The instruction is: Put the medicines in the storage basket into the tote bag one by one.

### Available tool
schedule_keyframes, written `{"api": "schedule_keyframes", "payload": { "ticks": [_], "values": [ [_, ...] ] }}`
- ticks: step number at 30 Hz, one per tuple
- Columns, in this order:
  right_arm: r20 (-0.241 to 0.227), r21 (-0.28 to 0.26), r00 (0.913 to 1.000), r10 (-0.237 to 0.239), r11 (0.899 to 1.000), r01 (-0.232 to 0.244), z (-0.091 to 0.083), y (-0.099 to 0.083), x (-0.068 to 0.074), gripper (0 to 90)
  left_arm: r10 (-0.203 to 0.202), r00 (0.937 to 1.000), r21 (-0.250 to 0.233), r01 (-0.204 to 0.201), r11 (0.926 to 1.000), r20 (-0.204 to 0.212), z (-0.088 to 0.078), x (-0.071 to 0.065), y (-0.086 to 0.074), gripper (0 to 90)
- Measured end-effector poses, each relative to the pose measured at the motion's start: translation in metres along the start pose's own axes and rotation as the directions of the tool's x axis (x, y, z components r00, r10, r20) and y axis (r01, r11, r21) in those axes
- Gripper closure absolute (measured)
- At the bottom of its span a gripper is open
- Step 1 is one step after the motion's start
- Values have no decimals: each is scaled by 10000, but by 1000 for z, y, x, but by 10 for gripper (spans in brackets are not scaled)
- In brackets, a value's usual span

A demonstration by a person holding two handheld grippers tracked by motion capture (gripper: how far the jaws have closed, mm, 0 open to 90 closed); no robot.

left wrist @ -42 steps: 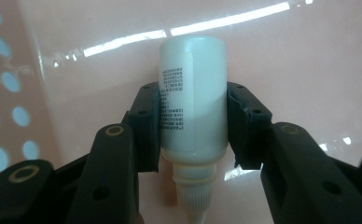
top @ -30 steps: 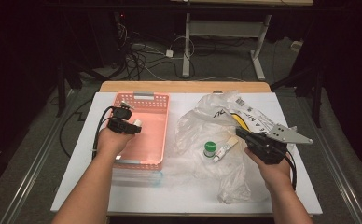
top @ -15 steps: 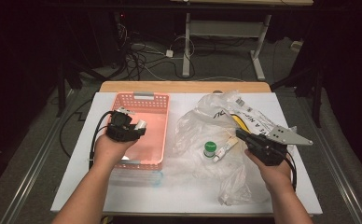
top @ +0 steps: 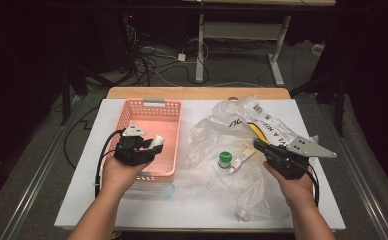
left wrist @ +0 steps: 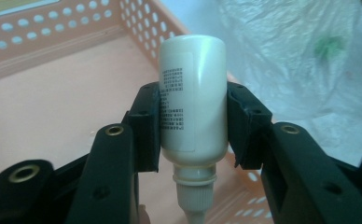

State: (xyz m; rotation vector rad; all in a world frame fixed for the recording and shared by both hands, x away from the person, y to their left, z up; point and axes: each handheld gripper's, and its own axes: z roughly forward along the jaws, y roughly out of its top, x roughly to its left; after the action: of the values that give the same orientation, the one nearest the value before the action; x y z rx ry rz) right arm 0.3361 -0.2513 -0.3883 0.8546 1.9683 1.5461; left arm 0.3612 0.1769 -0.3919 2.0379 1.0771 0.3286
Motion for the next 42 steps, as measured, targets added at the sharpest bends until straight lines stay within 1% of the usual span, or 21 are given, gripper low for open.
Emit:
{"api": "schedule_keyframes", "payload": {
  "ticks": [2, 4, 5, 10, 13, 15, 18, 20, 23, 27, 29, 32, 42],
  "values": [
    [18, -12, 10000, 5, 10000, -5, 0, 0, 0, 900, 62, 9999, -153, -60, 9999, 97, -2, -5, -1, 584],
    [30, -42, 10000, -33, 10000, 33, -1, 0, 0, 900, 129, 9992, -328, -117, 9994, 365, -4, -11, 0, 583],
    [45, -51, 10000, -25, 10000, 25, -1, 0, 1, 900, 150, 9990, -442, -132, 9989, 413, -5, -14, 1, 583],
    [43, -16, 10000, -72, 10000, 72, 0, 0, 1, 900, 626, 9954, -827, -565, 9950, 728, -8, -34, 5, 584],
    [37, -34, 10000, -72, 10000, 72, 0, 0, 1, 900, 831, 9918, -938, -740, 9928, 971, -6, -46, 7, 584],
    [33, -43, 10000, -62, 10000, 62, 0, 0, 2, 900, 1022, 9888, -929, -922, 9914, 1089, -4, -53, 7, 584],
    [37, -31, 10000, -51, 10000, 51, 0, 0, 2, 900, 1129, 9847, -1013, -998, 9898, 1331, 0, -63, 7, 584],
    [27, -43, 10000, -60, 10000, 60, 0, 0, 2, 900, 1314, 9808, -966, -1182, 9883, 1443, 3, -69, 6, 583],
    [24, -52, 10000, -57, 10000, 57, 0, 0, 2, 900, 1462, 9766, -925, -1328, 9868, 1577, 8, -78, 6, 583],
    [19, -41, 10000, -42, 10000, 42, 0, 0, 2, 900, 1590, 9708, -920, -1444, 9852, 1797, 13, -86, 5, 583],
    [8, -31, 10000, -48, 10000, 48, 0, 0, 2, 900, 1530, 9669, -966, -1356, 9860, 2041, 15, -90, 4, 583],
    [-9, -36, 9999, -124, 9999, 124, 0, 0, 3, 900, 1637, 9638, -922, -1471, 9848, 2107, 19, -95, 4, 583],
    [-14, -32, 9999, -105, 9999, 104, 0, 1, 4, 900, 1898, 9544, -771, -1765, 9813, 2303, 34, -110, 6, 583]
  ]
}}
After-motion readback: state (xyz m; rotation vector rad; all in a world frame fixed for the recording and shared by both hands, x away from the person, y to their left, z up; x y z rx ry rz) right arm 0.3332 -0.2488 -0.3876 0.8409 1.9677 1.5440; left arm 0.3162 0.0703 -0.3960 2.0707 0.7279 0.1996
